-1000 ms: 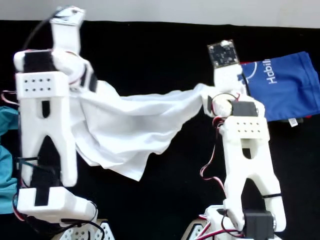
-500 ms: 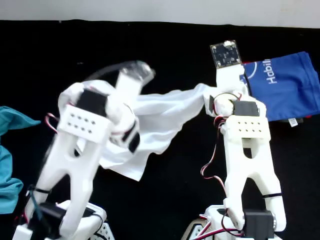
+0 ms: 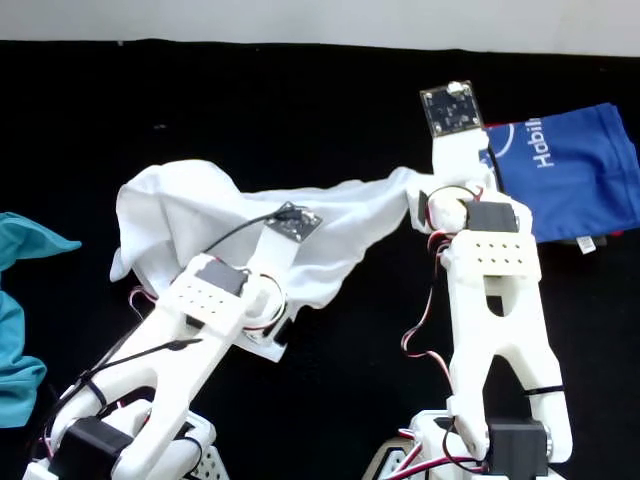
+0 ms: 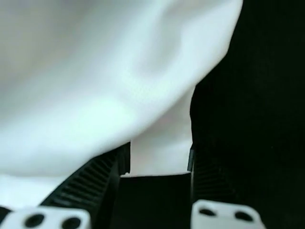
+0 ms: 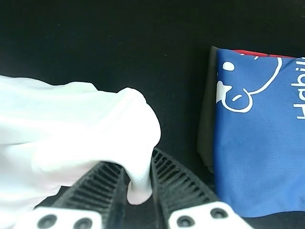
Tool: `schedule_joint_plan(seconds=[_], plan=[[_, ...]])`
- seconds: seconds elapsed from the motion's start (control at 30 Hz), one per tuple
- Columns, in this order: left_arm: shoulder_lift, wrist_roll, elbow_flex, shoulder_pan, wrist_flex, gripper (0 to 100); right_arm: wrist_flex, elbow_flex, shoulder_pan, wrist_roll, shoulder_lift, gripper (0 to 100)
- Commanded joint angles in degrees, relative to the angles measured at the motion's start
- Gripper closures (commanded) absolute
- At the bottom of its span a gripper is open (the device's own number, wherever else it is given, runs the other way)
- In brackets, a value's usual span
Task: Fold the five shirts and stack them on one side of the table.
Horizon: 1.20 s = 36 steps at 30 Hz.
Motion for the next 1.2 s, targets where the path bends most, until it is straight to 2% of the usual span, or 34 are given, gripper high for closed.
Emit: schedule_joint_plan(seconds=[0.0, 0.23, 0.43, 0.63, 0.73, 0.8, 1.0, 1.17], plan=[[-1.5, 0.5, 1.5, 0.5, -5.3, 79, -0.8, -0.2, 0.6, -0.4, -0.2, 99.3], [9.0, 4.4, -1.1, 4.9, -5.9, 79, -0.8, -0.2, 0.6, -0.4, -0.2, 99.3], [16.0, 5.0, -9.8, 5.0, -0.8, 79, -0.8, -0.2, 0.6, -0.4, -0.2, 99.3], [18.9, 4.7, -10.9, 4.6, -0.4, 80, -0.8, -0.2, 0.6, -0.4, -0.2, 99.3], [19.0, 4.6, -11.6, 2.9, 1.4, 87, -0.8, -0.2, 0.6, -0.4, -0.5, 99.3], [19.0, 4.6, -13.1, 1.1, 3.6, 99, -0.8, -0.2, 0.6, -0.4, -0.6, 99.3], [18.6, 4.6, -21.7, -3.1, 14.5, 99, -0.7, 0.0, 0.7, -0.4, -0.6, 99.3], [10.4, 4.6, -30.7, -4.4, 26.2, 99, 6.4, -5.0, 0.7, -0.6, -0.7, 99.3]])
